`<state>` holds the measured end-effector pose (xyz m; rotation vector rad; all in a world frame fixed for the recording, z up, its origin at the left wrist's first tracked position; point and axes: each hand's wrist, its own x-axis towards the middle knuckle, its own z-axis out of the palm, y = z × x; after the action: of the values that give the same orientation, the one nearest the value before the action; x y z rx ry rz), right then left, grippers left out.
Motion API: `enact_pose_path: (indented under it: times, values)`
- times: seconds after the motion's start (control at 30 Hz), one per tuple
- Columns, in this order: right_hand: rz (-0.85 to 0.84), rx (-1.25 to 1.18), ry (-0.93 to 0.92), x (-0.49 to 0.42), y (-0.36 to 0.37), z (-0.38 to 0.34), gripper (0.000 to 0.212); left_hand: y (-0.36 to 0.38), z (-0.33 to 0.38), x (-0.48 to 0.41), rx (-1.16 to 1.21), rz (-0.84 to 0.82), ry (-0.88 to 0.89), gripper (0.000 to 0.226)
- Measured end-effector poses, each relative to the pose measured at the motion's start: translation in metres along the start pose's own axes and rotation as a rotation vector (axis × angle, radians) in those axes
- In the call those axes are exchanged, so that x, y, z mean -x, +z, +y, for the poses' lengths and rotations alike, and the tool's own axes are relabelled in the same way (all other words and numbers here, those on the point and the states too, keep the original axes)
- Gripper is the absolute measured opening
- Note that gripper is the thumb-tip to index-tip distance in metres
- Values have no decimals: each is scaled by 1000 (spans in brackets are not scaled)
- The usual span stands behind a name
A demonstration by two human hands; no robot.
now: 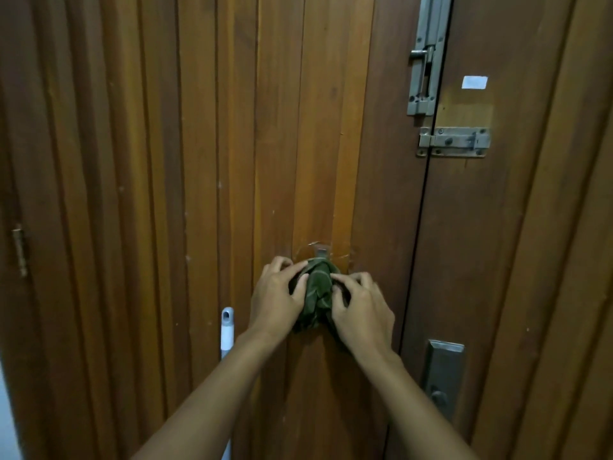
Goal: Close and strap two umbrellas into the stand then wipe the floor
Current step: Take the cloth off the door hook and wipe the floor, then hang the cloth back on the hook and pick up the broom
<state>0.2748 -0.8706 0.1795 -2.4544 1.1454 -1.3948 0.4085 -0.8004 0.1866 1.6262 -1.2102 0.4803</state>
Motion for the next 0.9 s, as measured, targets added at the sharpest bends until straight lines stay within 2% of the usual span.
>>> enact_pose_path:
  times: [0.1, 0.2, 0.3, 0.43, 0.5, 0.63, 0.9]
  values:
    - [53, -57, -39, -3, -1, -1, 28, -2, -3, 3, 70, 27, -5, 25]
    - [-46, -184, -47, 2, 5, -2, 34, 0, -6, 4, 153, -41, -86, 18]
    - [-126, -309, 30, 5, 7, -4, 36, 0, -3, 3, 188, -64, -125, 17]
    - [-24, -157, -30, 3, 0, -5, 37, -3, -3, 6, 91, -94, -114, 31]
    - [-45, -164, -65, -1, 0, -8, 40, -2, -4, 6, 29, -113, -62, 30]
    - [-146, -224, -11, -8, 4, -9, 41, -2, -4, -1, 140, -174, -83, 25]
    - [-135, -243, 39, 12, 6, -10, 44, -15, -13, 4, 208, -315, -113, 36]
